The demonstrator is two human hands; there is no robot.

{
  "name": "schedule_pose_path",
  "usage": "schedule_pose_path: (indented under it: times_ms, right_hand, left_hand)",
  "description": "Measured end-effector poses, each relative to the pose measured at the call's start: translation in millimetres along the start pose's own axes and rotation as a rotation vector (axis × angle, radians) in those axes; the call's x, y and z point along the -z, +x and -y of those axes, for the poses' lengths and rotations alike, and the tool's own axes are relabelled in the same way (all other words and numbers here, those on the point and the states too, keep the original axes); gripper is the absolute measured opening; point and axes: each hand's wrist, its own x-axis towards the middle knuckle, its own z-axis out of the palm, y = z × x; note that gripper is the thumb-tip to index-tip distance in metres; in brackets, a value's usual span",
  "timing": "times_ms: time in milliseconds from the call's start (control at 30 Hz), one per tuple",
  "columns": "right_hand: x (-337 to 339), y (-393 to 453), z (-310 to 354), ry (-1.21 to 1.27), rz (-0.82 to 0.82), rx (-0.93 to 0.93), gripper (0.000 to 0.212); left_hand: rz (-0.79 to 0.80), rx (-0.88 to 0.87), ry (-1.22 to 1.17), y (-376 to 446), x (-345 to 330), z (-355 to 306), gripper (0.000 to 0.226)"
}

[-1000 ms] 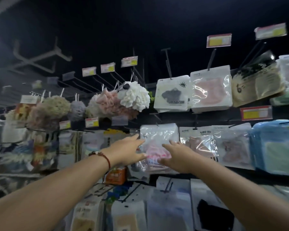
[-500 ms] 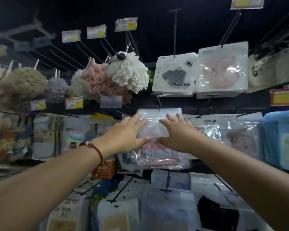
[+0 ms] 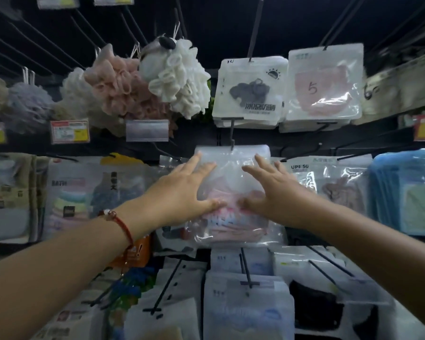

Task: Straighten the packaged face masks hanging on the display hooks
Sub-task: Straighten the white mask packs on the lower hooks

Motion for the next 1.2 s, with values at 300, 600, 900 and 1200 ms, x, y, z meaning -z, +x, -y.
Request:
schedule_pose_path:
  times_ms: [300,600,900,1200]
  right_hand:
    - [-25,30,-11,-0.059,0.011,-0.029,0.085]
    - [-41,58,-20,0.06,-0.002,-0.045,0.085]
    - [-73,39,-22,1.067,-0.202,-0.138,0.085]
    - [-54,41,-27,0.316,-0.292,-0.082,0.113]
  left_hand:
    - [0.07,-0.007,-0.105,28,-17,14,0.095]
    - [0.063,-0.014,-0.347,59,-52,28,0.094]
    - [-0.213,0.09,-1.4,31,-97,1,0.083]
    - [-0.245,0.027,-0.912,33,-80,13,0.087]
